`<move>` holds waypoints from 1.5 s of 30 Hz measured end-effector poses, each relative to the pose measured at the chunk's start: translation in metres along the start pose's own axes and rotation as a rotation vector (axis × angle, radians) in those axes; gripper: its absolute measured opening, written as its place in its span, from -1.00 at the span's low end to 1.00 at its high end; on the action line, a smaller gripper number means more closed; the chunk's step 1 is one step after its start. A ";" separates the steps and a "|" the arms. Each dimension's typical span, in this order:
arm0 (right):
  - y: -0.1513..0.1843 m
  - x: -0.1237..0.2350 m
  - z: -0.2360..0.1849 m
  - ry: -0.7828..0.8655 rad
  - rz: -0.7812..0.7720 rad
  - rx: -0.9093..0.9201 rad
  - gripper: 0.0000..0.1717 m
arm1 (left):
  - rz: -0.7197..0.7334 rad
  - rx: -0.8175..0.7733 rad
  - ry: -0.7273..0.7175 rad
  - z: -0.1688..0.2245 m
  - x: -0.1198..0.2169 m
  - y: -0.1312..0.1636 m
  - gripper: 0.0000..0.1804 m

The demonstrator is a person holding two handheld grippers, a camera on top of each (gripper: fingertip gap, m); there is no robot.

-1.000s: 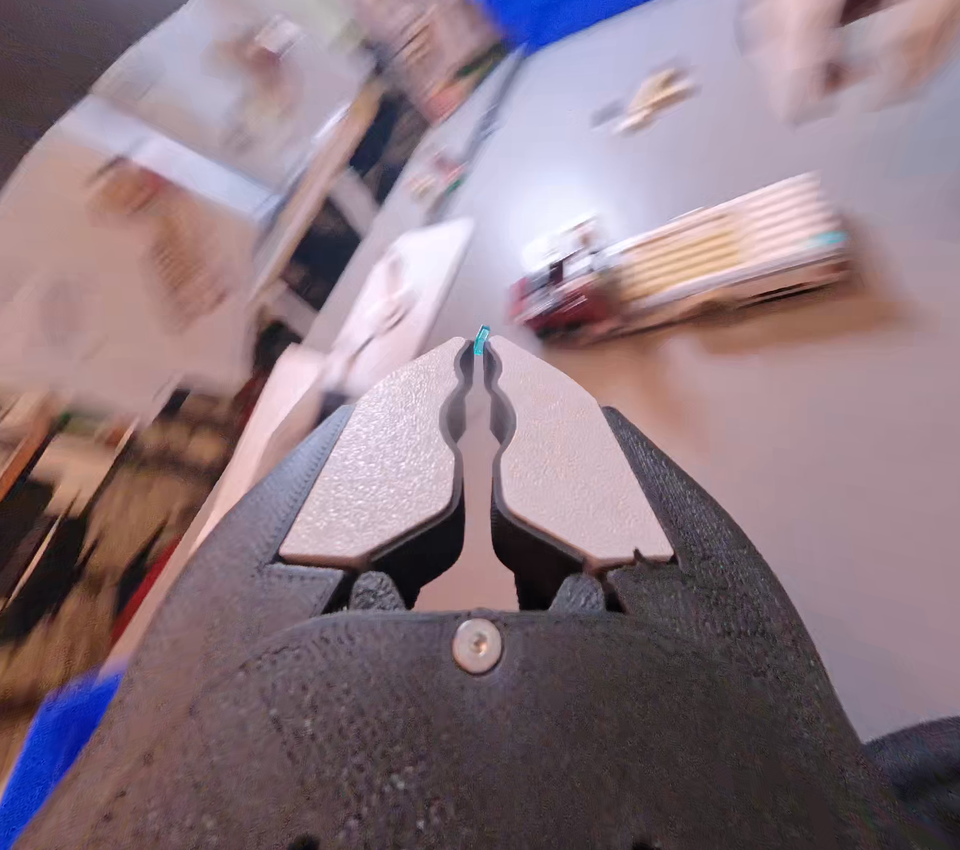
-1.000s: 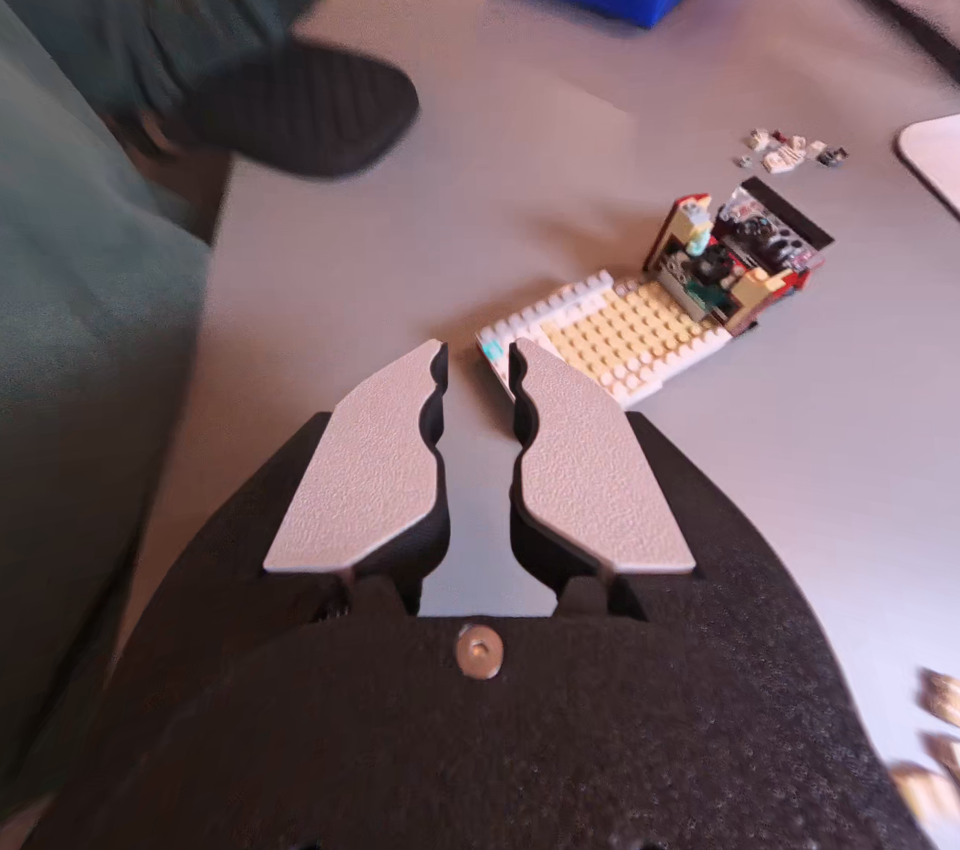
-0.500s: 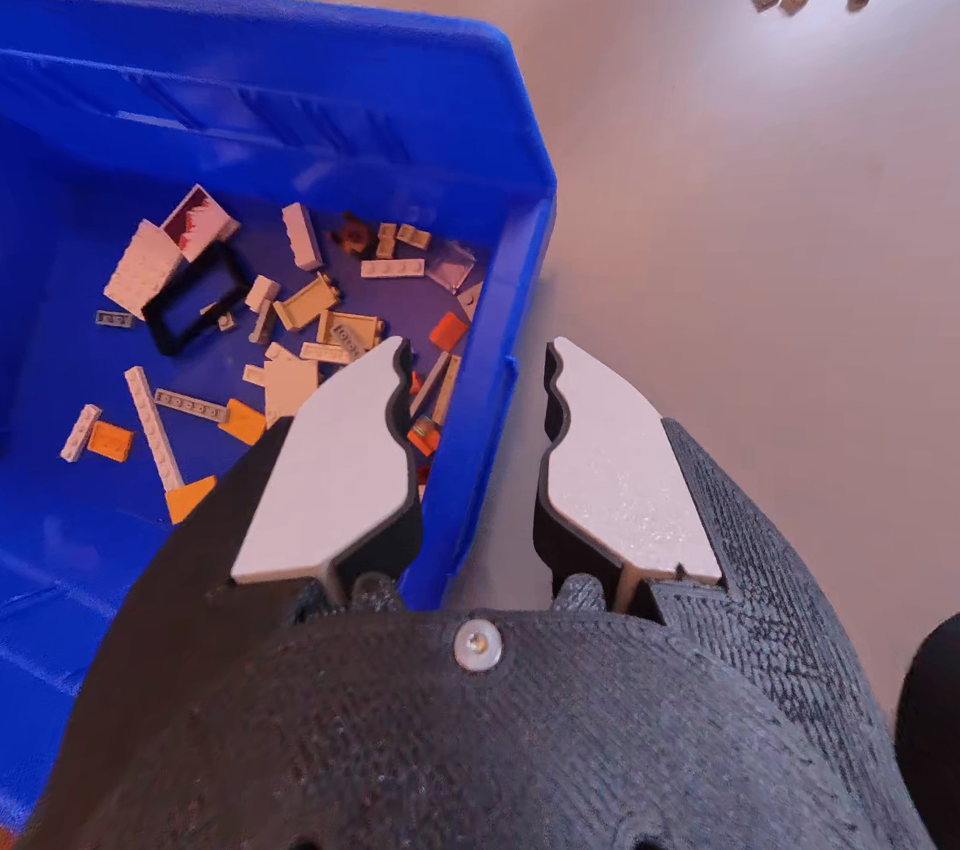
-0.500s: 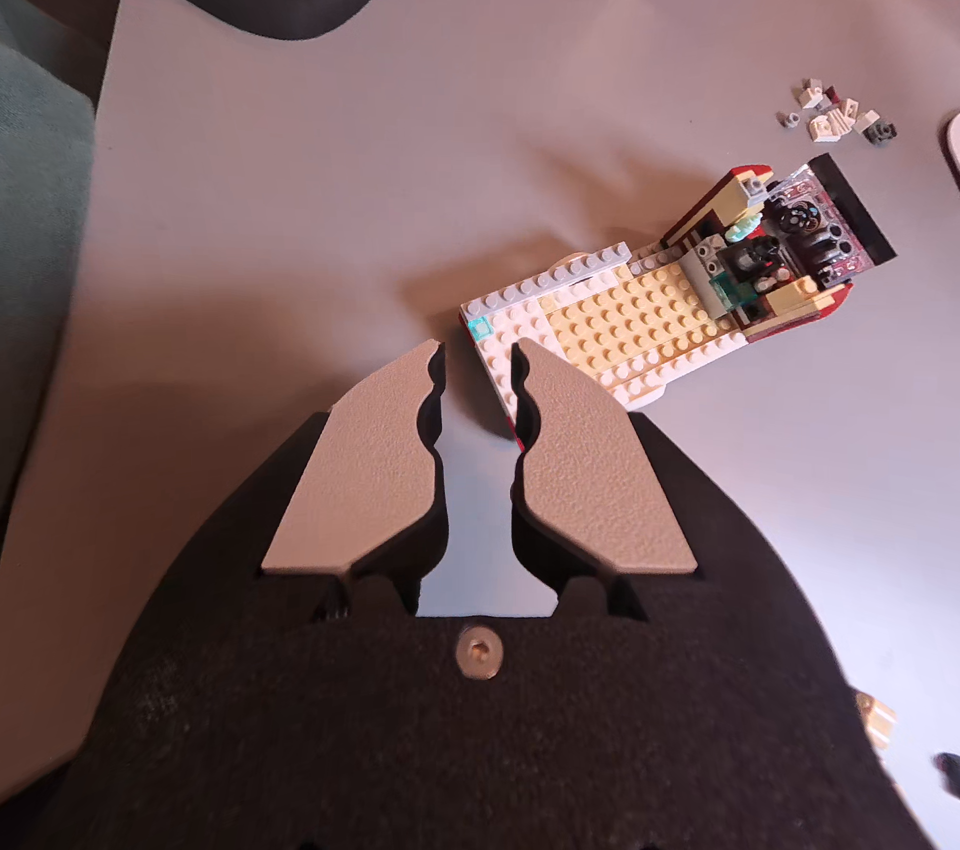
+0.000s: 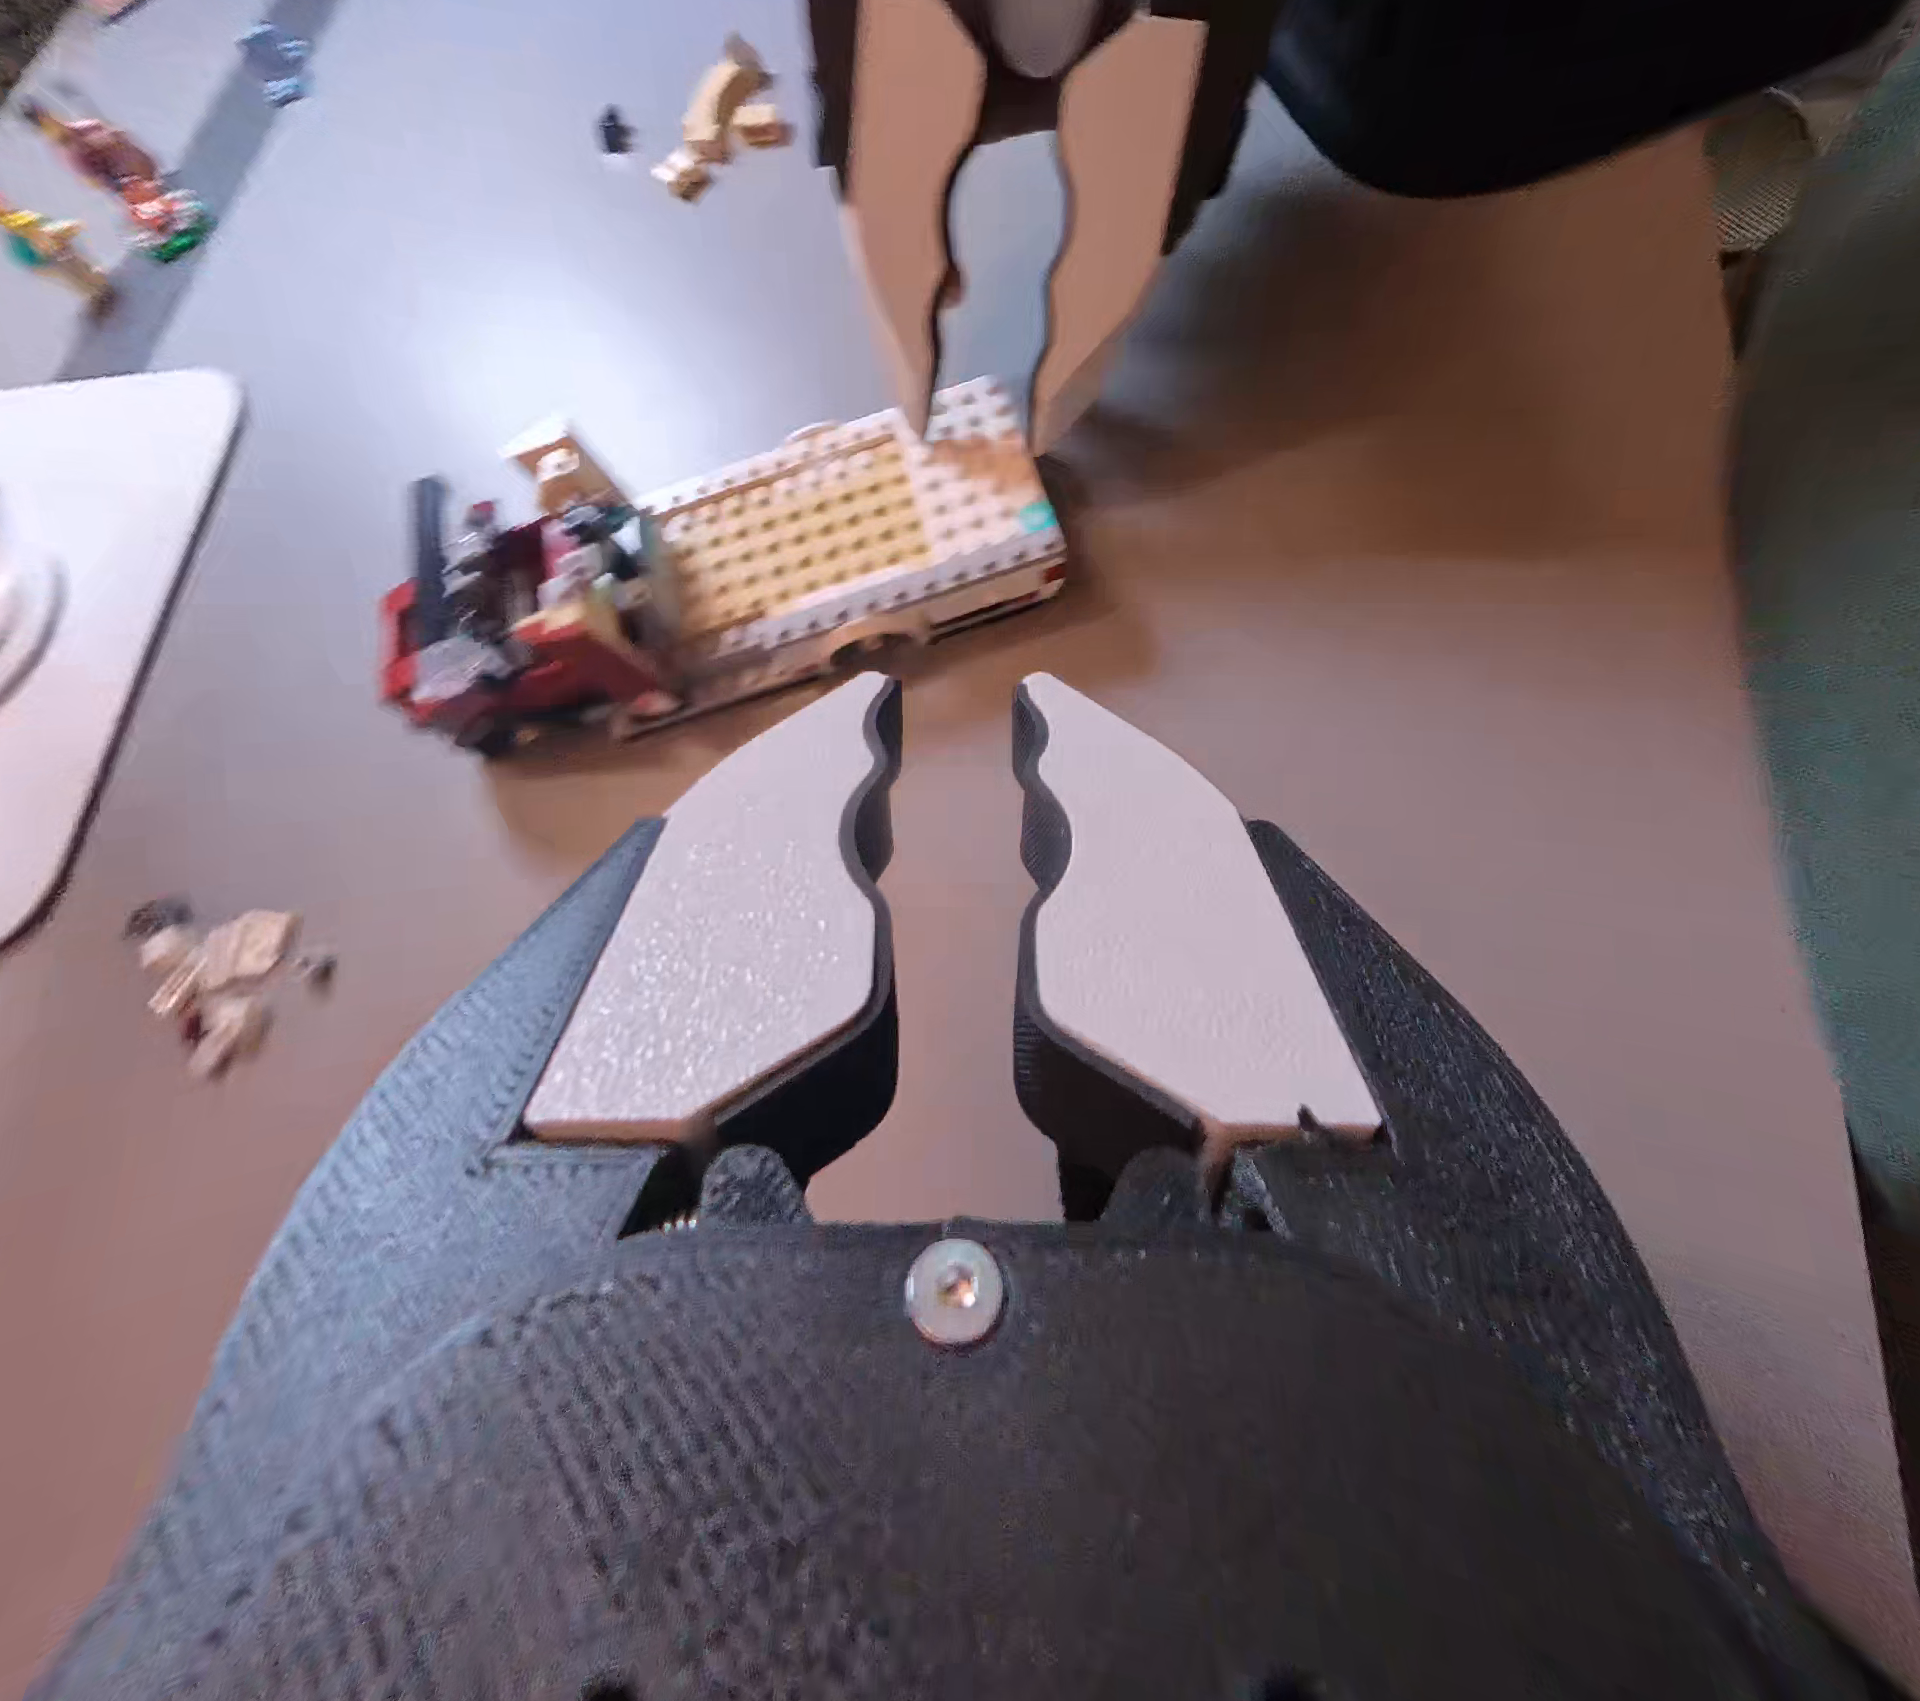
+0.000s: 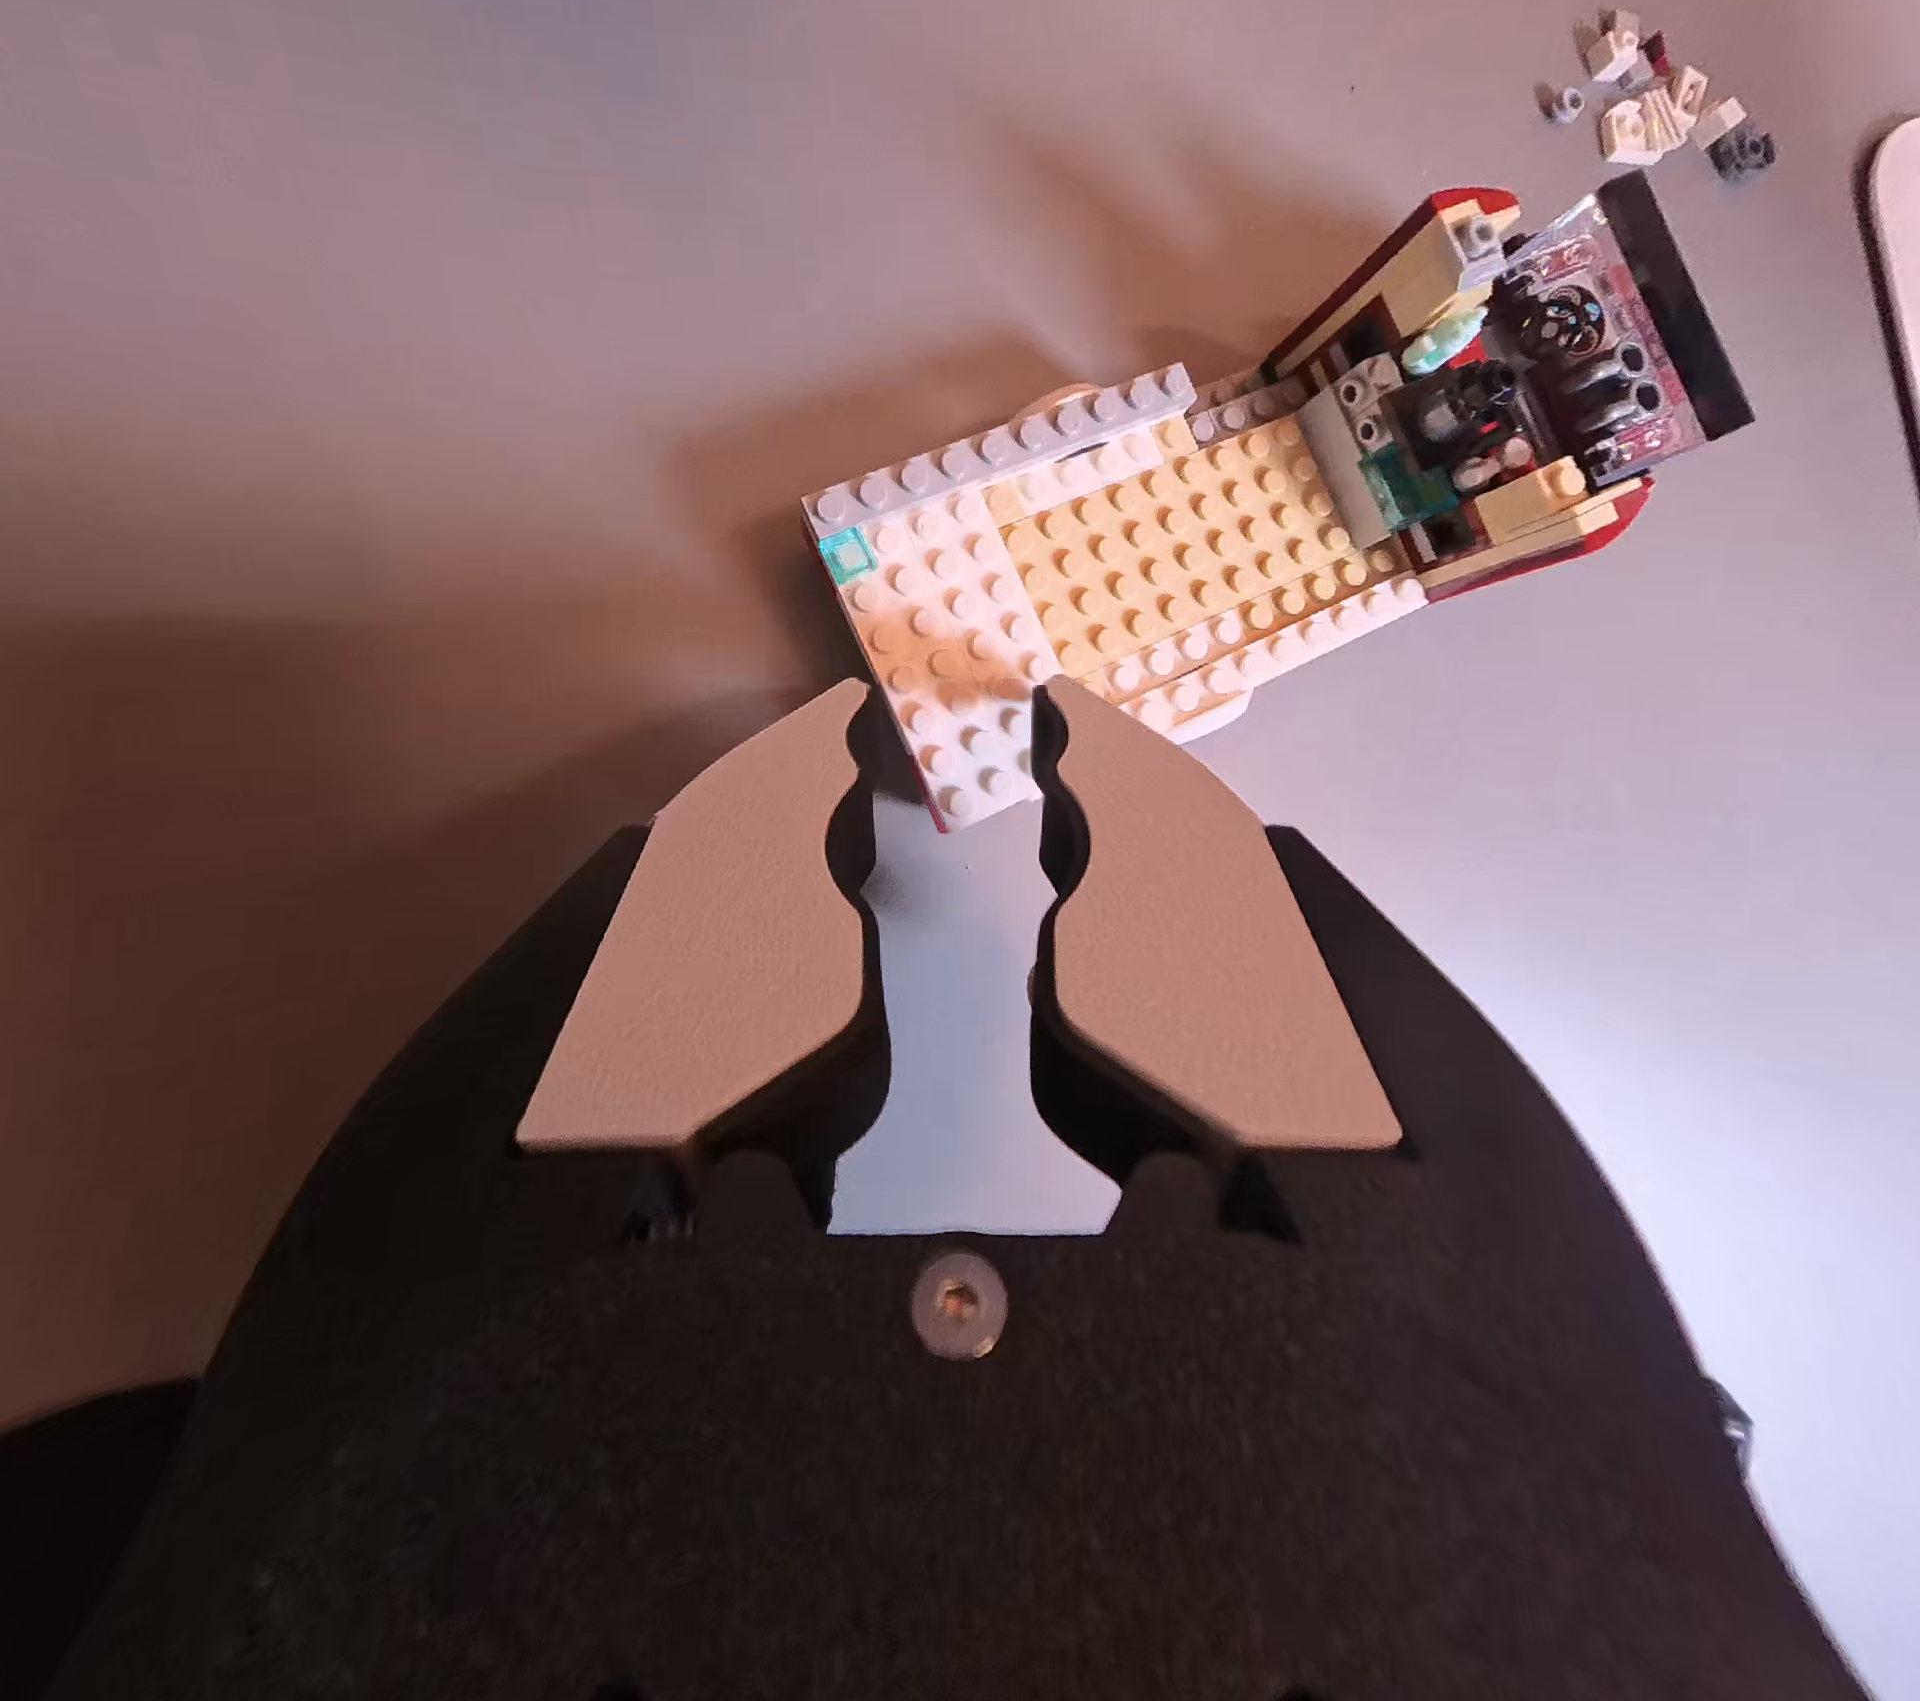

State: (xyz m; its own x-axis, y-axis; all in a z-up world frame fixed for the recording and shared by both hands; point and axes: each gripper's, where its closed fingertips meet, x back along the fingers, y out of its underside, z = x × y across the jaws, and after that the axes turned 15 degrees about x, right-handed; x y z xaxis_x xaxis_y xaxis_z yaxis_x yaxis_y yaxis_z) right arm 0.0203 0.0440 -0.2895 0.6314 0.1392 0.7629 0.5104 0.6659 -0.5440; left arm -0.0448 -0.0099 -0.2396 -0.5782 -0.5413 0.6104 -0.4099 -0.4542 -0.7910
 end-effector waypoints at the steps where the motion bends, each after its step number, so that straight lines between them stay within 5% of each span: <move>1: 0.000 -0.001 -0.001 -0.006 0.002 -0.002 -0.68 | -0.012 -0.018 0.022 0.009 -0.011 -0.001 -0.78; 6: -0.001 -0.002 -0.001 0.011 0.002 -0.001 -0.70 | -0.090 -0.053 0.059 0.023 -0.044 0.007 -0.77; 9: 0.000 -0.001 -0.001 0.017 0.006 -0.006 -0.70 | -0.048 -0.051 -0.021 0.003 -0.032 0.002 -0.79; 15: -0.011 0.012 0.006 0.048 0.095 -0.041 -0.70 | 0.158 0.131 -0.412 -0.111 0.080 -0.009 -0.79; 19: -0.014 0.022 0.018 0.105 0.148 -0.080 -0.71 | 0.197 0.279 -0.690 -0.190 0.183 0.017 -0.82; 22: -0.012 0.025 0.025 0.138 0.167 -0.104 -0.72 | 0.079 0.365 -0.762 -0.231 0.227 0.054 -0.84; 31: -0.005 0.026 0.038 0.167 0.214 -0.185 -0.76 | -0.494 0.433 -0.510 -0.272 0.197 0.158 -1.00; 34: 0.000 0.026 0.039 0.172 0.203 -0.210 -0.76 | -0.616 0.478 -0.438 -0.273 0.185 0.181 -0.81; 41: 0.019 0.031 0.044 0.198 0.212 -0.330 -0.77 | -0.735 0.506 -0.337 -0.270 0.188 0.212 -0.84; 45: 0.027 0.034 0.053 0.224 0.226 -0.397 -0.78 | -0.718 0.468 -0.509 -0.302 0.212 0.216 -0.93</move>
State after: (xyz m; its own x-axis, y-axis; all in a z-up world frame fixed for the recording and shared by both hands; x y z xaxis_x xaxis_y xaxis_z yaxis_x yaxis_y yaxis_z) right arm 0.0243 0.1053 -0.2598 0.8392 0.0584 0.5407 0.5016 0.3012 -0.8110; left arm -0.4688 -0.0094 -0.2930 0.1137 -0.2181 0.9693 -0.1613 -0.9667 -0.1986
